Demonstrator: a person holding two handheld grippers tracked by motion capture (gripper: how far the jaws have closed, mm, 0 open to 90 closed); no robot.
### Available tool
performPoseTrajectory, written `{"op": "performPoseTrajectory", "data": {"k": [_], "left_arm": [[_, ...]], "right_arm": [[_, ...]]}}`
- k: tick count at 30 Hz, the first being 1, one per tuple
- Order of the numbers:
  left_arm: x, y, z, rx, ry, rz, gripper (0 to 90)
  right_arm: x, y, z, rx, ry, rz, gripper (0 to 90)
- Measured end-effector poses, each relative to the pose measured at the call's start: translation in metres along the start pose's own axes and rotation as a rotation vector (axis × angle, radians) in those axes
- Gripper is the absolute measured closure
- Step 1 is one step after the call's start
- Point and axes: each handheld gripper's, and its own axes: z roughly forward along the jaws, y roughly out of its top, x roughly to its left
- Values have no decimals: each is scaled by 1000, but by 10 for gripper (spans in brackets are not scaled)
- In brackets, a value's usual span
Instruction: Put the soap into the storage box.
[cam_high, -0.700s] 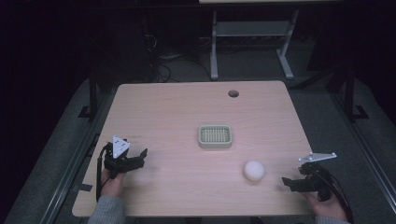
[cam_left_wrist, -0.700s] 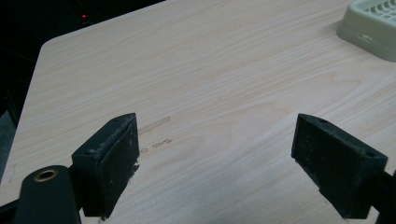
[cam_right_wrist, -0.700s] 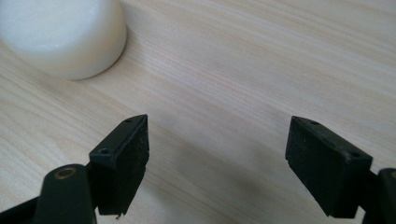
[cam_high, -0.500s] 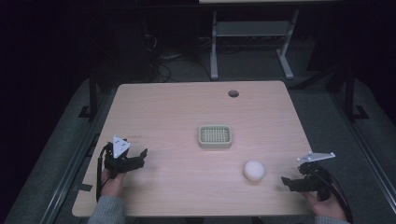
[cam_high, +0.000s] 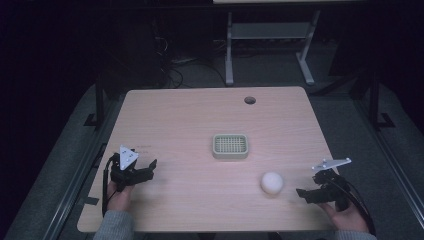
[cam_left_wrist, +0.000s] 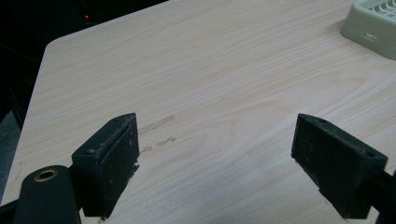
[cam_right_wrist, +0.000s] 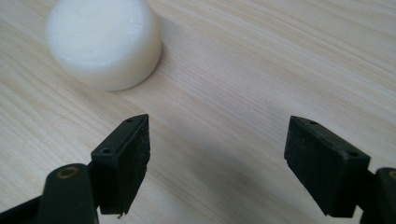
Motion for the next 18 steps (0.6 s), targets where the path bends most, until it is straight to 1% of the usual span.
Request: {"op": "performPoseTrajectory", "data": {"k": [1,3,4,5,8,9,10,15,17,18], "left_arm": [[0,0,0,1,0,0,148],[0,0,0,1,-2,0,148],[0,0,0,2,-3,1,148],[0,0,1,1,-2,0,148],[1,0,1,2,-2,1,149],[1,0,1,2,-2,1,148],[1,0,0,2,-7,-8,149],[1,0,0,3,-6,-8,148],[1,0,0,3,-6,-10,148],[1,0,0,2,-6,-10,149]], "right_arm": [[1,2,-1,0,0,-13,220],[2,3,-2,3,6,-11,220],[3,5,-3,3,19,-10,219],[3,6,-4,1,18,-21,219],[5,9,-7,15,30,-22,219],[5,9,-7,15,30,-22,219],[6,11,-9,18,29,-33,219],[8,13,-14,8,28,-53,224],[9,15,-15,13,34,-50,224],[9,15,-15,13,33,-57,224]]}}
